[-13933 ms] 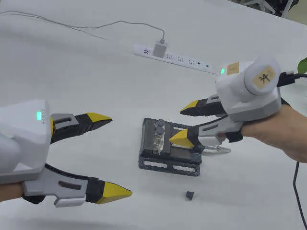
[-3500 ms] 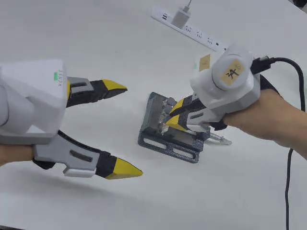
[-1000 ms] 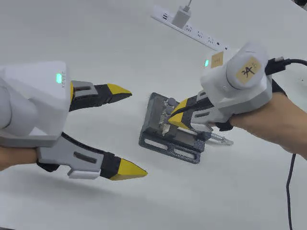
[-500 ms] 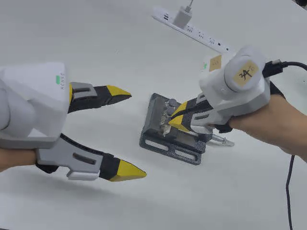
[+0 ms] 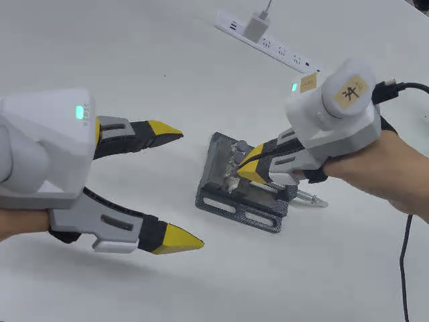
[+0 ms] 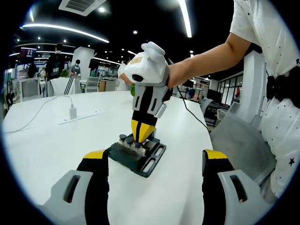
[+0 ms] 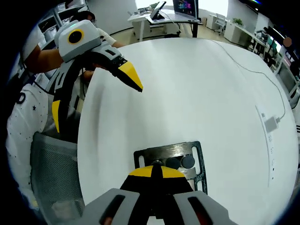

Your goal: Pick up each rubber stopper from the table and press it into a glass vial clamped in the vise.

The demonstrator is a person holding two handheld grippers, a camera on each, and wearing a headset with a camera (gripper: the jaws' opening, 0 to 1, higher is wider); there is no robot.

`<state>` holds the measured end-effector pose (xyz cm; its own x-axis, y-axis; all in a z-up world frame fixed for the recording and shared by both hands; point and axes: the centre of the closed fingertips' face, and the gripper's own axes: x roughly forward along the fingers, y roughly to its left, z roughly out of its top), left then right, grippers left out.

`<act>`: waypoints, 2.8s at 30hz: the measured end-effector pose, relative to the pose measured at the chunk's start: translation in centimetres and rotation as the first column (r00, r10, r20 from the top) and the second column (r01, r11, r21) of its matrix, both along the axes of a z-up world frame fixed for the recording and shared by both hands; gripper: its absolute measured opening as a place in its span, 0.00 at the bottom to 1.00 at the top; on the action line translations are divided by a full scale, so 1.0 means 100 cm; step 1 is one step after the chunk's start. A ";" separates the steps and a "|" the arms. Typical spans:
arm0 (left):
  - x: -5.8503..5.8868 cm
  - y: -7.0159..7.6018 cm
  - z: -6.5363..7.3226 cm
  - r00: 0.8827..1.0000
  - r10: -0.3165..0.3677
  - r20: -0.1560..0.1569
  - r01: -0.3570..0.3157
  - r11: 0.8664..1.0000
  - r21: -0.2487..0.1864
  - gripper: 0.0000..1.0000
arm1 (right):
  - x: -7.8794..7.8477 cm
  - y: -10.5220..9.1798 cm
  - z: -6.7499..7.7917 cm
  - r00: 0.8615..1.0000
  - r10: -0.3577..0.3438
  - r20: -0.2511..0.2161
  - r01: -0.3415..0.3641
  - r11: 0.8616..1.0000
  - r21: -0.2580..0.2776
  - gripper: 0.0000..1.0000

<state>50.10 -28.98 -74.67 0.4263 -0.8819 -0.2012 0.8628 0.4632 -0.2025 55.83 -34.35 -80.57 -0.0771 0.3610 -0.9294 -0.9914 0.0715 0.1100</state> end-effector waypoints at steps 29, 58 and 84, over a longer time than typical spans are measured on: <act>0.007 0.007 0.000 0.999 0.033 0.000 -0.033 0.999 -0.007 0.80 | -0.001 0.004 -0.002 0.991 0.115 0.063 -0.107 0.987 -0.116 0.00; 0.011 0.006 0.002 0.999 0.046 0.004 -0.046 0.999 -0.004 0.78 | -0.004 0.001 -0.004 0.978 0.138 0.153 -0.134 0.990 -0.041 0.00; 0.002 0.000 0.011 1.000 0.020 0.009 -0.021 0.999 0.042 0.78 | -0.003 0.001 -0.001 0.963 0.116 0.242 -0.125 0.992 0.025 0.00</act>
<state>50.25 -28.95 -73.55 0.4460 -0.8638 -0.2342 0.8547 0.4887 -0.1748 55.54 -34.20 -80.70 0.1007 0.3993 -0.9113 -0.9901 -0.0498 -0.1312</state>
